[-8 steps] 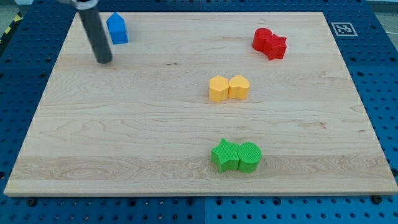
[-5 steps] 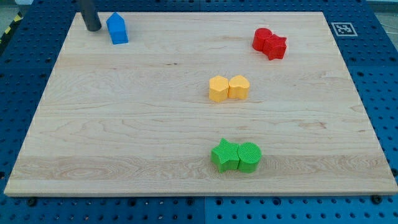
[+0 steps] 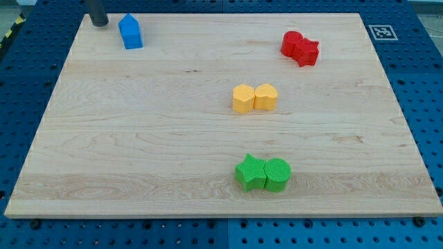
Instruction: Put the blue triangle at the top center
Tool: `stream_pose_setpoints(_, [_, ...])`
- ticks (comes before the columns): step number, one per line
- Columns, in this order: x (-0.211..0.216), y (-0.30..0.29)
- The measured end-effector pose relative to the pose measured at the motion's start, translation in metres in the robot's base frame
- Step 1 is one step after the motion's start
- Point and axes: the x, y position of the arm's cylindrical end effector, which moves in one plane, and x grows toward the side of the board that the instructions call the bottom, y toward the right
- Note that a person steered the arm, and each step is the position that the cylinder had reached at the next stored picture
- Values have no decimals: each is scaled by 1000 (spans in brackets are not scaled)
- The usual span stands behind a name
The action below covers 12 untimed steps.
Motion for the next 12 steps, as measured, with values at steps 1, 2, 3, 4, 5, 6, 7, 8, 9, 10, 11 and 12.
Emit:
stream_pose_setpoints(1, [7,30])
stream_pose_setpoints(2, [8,52])
stream_pose_setpoints(3, [10,69])
stream_pose_setpoints(4, [10,70])
stream_pose_setpoints(5, [10,72])
stream_pose_setpoints(6, [11,78])
stream_pose_setpoints(7, [11,85])
stream_pose_setpoints(8, [13,90])
stream_pose_setpoints(9, [13,90])
stream_pose_setpoints(10, [19,91])
stream_pose_setpoints(11, [21,92])
stream_pose_setpoints(12, [21,92])
